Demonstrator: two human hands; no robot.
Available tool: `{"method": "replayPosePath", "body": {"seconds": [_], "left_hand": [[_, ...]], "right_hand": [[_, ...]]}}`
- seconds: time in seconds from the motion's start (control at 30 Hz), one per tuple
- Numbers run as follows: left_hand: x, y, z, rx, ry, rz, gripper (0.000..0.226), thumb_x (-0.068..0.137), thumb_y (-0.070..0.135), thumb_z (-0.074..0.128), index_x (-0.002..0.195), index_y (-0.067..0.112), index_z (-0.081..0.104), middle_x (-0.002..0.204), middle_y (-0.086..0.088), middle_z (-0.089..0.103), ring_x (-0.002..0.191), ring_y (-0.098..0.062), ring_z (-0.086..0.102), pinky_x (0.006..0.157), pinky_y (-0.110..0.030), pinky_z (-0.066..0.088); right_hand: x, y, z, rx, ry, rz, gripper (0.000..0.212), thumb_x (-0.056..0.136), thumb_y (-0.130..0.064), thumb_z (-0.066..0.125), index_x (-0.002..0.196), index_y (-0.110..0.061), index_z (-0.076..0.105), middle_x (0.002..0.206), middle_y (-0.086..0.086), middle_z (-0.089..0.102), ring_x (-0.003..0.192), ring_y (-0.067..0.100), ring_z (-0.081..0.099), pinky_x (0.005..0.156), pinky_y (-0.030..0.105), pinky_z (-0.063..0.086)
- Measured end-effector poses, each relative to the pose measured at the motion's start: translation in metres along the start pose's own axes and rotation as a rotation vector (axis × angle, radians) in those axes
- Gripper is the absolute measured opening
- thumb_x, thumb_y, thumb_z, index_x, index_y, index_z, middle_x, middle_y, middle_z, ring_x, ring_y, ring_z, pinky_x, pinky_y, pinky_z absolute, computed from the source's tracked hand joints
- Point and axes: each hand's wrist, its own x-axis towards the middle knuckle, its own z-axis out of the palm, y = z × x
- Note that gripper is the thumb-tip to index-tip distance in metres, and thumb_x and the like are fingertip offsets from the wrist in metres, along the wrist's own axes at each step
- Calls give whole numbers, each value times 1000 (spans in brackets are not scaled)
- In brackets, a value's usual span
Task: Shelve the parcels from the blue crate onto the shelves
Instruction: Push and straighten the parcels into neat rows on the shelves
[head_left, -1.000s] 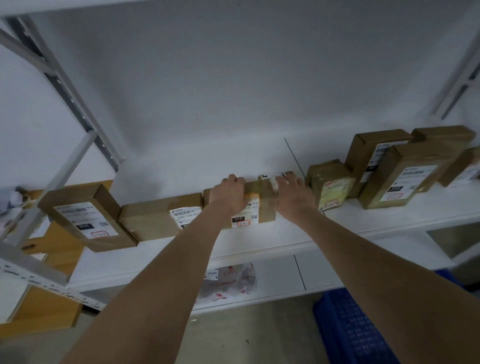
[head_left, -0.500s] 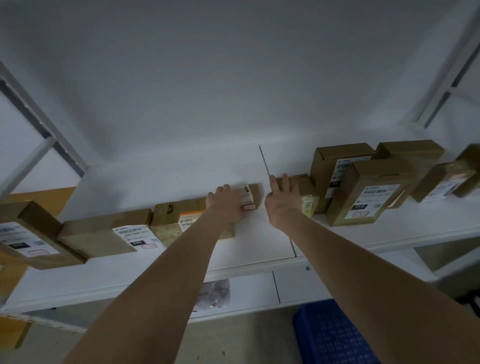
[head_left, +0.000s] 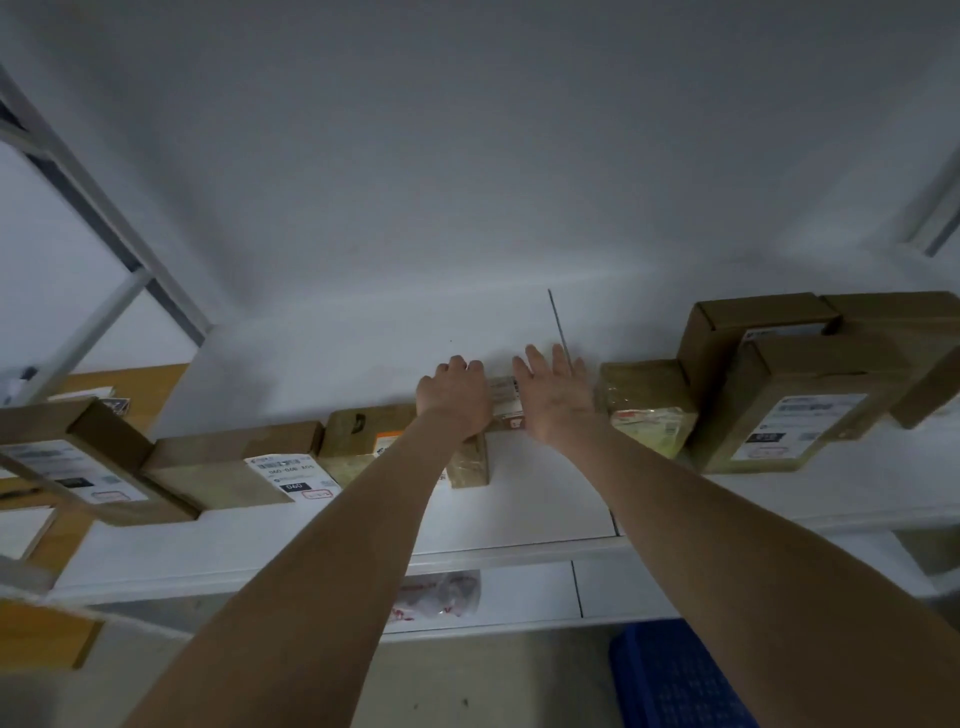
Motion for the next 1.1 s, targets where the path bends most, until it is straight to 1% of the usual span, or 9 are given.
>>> {"method": "replayPosePath", "body": {"seconds": [0.1,0.13,0.2,0.3,0.5,0.7,0.87,1.0,1.1], "left_hand": [[7,-8,3,-39,6,-37,46,97,35,42,138,14,39,135,-8,44,124,-26,45,94,-39,41],[8,-12,5,-48,-9,-39,48,96,40,42,137,14,40,133,-8,45,122,-26,46,92,-38,42],[9,-16,7,-56,-39,-30,51,96,46,40,136,15,40,132,-7,46,120,-27,48,89,-39,42],[7,-18,11,-69,-74,-31,49,96,40,39,139,16,37,136,-7,44,122,-26,47,89,-38,42],[1,-11,10,-59,-114,21,45,99,24,37,142,14,34,141,-9,40,127,-27,43,98,-38,39],[-12,-8,7,-21,-91,162,45,98,20,36,143,14,36,144,-10,38,131,-27,37,107,-40,32],[-26,-3,11,44,-57,238,46,94,17,41,140,14,42,146,-10,37,137,-26,31,113,-42,25],[-33,-1,13,28,8,261,49,90,7,44,139,12,43,144,-10,39,136,-25,32,115,-40,23],[-37,7,9,-14,35,273,49,88,1,44,136,10,45,140,-10,42,132,-26,37,106,-39,36]], "right_hand": [[23,-8,6,34,-48,3,89,91,-16,60,154,-20,-3,162,3,-5,147,35,-1,118,53,7],[29,-12,8,25,-66,2,85,92,-17,58,154,-20,0,161,4,3,147,35,5,118,54,9],[33,-13,9,-64,-75,12,69,91,-22,57,149,-19,20,153,8,28,140,33,22,114,52,19],[27,-5,2,-210,-106,72,55,84,-27,63,134,-19,42,136,6,47,127,27,34,99,42,32],[5,-9,-1,-272,-161,-50,45,88,-16,58,132,-22,48,130,3,53,124,25,37,90,37,33],[-18,1,-1,-179,-109,-80,57,88,-17,59,140,-22,37,132,7,49,122,27,42,84,36,36],[-27,-2,7,-111,-140,-63,55,91,-19,56,140,-34,38,132,4,50,122,27,45,83,36,39],[-38,8,-4,-19,51,-32,69,89,-9,55,149,-23,24,153,6,27,141,27,25,105,41,36],[-51,25,-20,46,132,42,75,93,-16,55,153,-19,10,161,3,7,148,25,5,116,41,22]]}}
